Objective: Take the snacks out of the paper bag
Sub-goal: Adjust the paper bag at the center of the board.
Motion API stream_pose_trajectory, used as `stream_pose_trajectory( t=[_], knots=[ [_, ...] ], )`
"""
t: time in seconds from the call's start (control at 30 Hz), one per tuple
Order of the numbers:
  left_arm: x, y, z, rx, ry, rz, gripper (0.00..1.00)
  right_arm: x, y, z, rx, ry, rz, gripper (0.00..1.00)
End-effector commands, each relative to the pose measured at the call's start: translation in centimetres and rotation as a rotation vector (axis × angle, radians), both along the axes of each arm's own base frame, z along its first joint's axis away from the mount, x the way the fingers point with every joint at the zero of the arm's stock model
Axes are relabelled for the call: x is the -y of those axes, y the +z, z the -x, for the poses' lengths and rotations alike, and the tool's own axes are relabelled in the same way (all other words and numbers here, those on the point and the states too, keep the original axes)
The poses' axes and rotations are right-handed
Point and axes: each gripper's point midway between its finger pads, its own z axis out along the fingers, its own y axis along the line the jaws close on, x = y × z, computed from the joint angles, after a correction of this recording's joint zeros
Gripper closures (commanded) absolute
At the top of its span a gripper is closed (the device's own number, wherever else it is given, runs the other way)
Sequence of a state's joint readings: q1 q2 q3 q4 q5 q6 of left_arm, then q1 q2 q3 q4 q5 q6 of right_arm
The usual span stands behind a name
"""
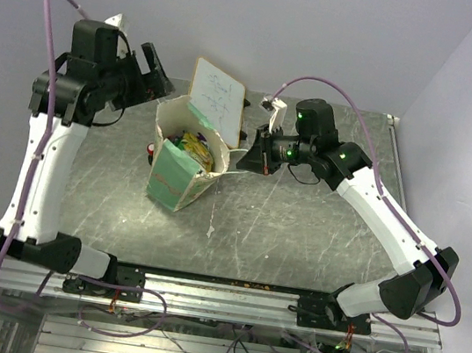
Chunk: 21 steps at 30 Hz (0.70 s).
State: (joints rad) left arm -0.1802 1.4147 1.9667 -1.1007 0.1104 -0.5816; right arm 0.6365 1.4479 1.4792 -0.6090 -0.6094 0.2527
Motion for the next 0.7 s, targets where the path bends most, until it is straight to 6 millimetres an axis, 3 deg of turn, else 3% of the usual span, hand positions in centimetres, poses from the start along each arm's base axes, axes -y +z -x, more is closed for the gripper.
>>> stream_pose_trajectory(
  t=[0.0,0.17,0.3,0.4,0.6,0.67],
  knots=[
    [-2.8,-1.0,1.3,0.022,0.105,-0.088,0.02,0.0,2.6,0.0,0.071,0.006,-0.047,1.0],
    [-2.5,-3.5,0.8,-0.041,0.128,-0.056,0.03,-0.1,2.7,-0.1,0.072,0.008,-0.048,1.0],
    [-1.8,-6.2,-1.0,-0.119,0.169,0.01,0.17,-0.1,2.7,0.0,0.07,0.013,-0.051,1.0],
    [-1.0,-7.0,-2.6,-0.102,0.17,0.069,0.28,0.0,2.7,0.1,0.072,0.012,-0.047,1.0],
    [-1.5,-8.1,-4.8,-0.118,0.194,0.015,0.33,0.2,2.6,0.2,0.073,0.007,-0.044,1.0],
    [-1.8,-8.8,-5.2,-0.142,0.2,-0.012,0.39,0.1,2.7,0.2,0.075,0.009,-0.046,1.0]
  ],
)
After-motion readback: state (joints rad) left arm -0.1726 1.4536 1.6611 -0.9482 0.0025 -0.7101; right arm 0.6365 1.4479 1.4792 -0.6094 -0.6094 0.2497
